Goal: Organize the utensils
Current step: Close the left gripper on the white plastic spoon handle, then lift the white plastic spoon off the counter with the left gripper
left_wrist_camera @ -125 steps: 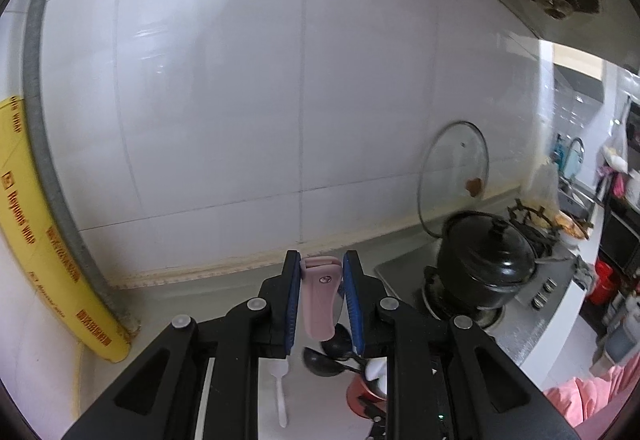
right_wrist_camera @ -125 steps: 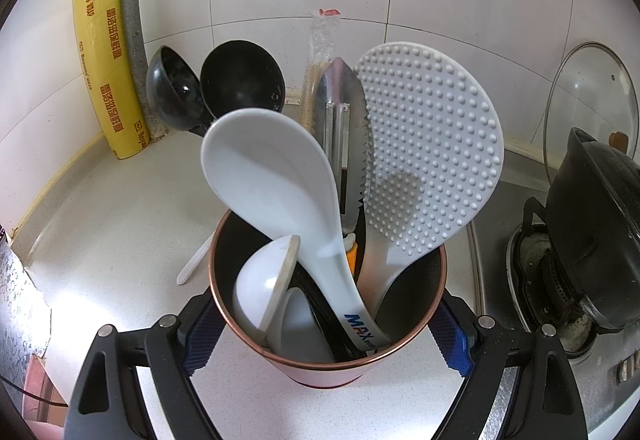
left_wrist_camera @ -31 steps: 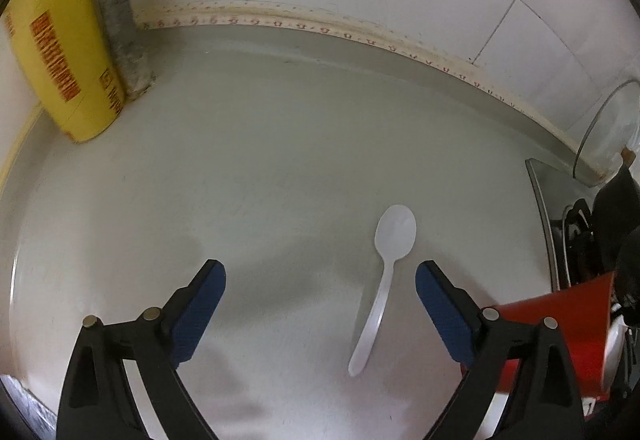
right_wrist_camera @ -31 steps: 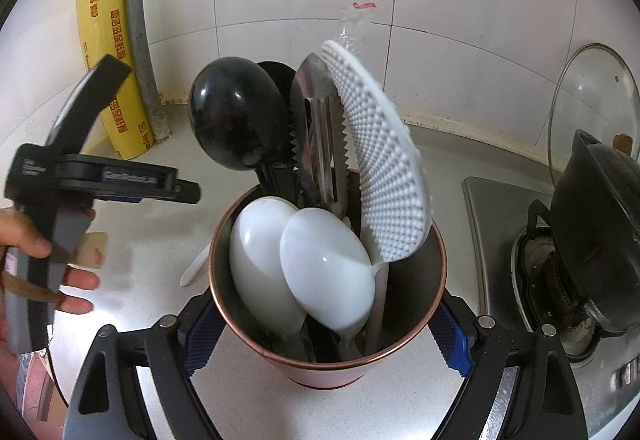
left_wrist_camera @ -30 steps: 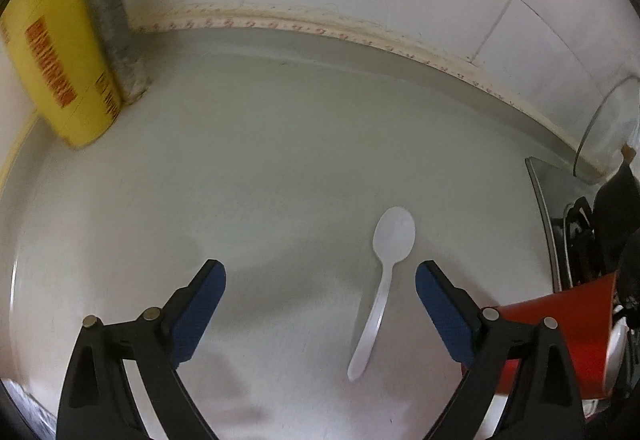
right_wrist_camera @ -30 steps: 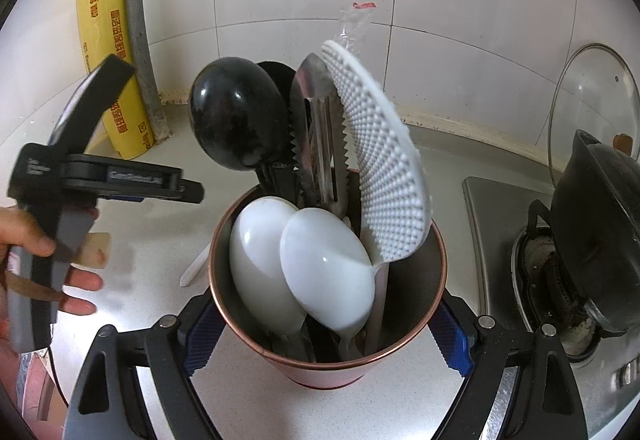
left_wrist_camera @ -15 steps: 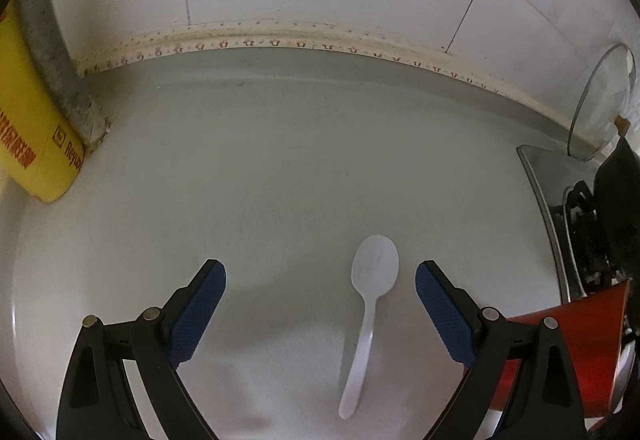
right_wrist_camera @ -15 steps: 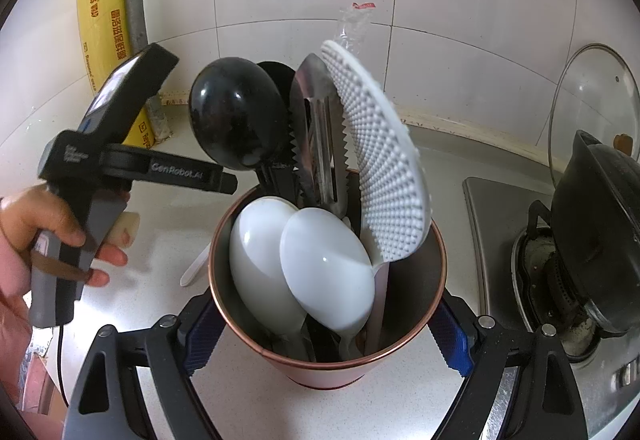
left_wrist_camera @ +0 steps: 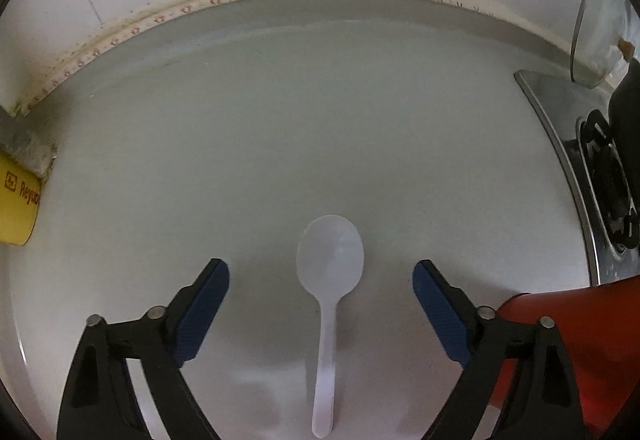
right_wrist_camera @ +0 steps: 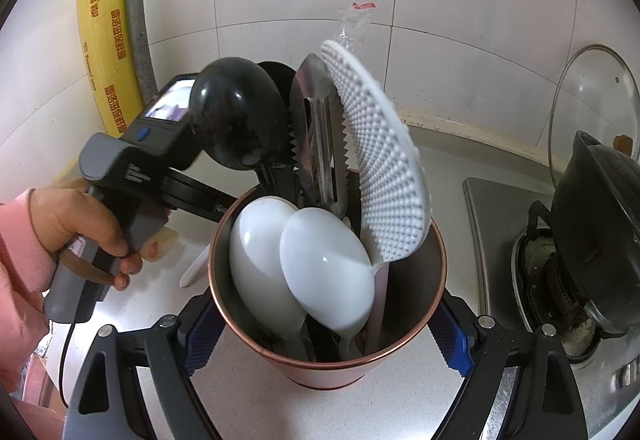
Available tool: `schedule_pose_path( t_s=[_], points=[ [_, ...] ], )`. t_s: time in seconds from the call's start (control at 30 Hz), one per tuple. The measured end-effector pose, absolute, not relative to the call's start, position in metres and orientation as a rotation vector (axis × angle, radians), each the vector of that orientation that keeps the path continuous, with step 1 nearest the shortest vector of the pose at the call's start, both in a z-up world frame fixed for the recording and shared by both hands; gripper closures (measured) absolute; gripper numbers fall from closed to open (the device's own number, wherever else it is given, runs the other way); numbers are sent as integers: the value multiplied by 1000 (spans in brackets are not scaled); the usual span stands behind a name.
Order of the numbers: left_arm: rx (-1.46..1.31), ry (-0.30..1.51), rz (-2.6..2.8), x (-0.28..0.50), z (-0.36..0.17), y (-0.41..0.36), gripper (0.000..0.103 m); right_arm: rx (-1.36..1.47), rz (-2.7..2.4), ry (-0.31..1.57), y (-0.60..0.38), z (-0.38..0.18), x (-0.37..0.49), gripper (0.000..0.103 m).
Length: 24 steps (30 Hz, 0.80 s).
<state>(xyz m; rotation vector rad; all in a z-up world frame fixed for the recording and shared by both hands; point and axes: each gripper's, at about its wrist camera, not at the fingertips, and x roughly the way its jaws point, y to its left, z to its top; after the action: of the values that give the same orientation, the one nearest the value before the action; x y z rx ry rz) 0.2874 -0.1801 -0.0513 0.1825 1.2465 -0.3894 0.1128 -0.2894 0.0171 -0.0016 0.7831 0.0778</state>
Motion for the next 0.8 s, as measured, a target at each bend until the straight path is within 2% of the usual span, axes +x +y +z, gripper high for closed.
schedule_pose_path(
  t_s=[0.07,0.17,0.37,0.53,0.67,0.8],
  points=[
    [185,1262,-380,291,-55,-181,25,-1,78,783,-289,17,113,13],
    [208,1258,-365,296,-55,-190,29,-1,78,783,-289,17,113,13],
    [218,1245,-335,298,-53,-194,47,-2,79,783,-290,17,113,13],
    [188,1229,-303,300,-53,-192,53,-2,79,783,-289,17,113,13],
    [169,1223,-275,299,-52,-187,66,0,79,782,-289,17,113,13],
    [142,1221,-243,298,-53,-181,68,1,80,782,-290,17,113,13]
  ],
)
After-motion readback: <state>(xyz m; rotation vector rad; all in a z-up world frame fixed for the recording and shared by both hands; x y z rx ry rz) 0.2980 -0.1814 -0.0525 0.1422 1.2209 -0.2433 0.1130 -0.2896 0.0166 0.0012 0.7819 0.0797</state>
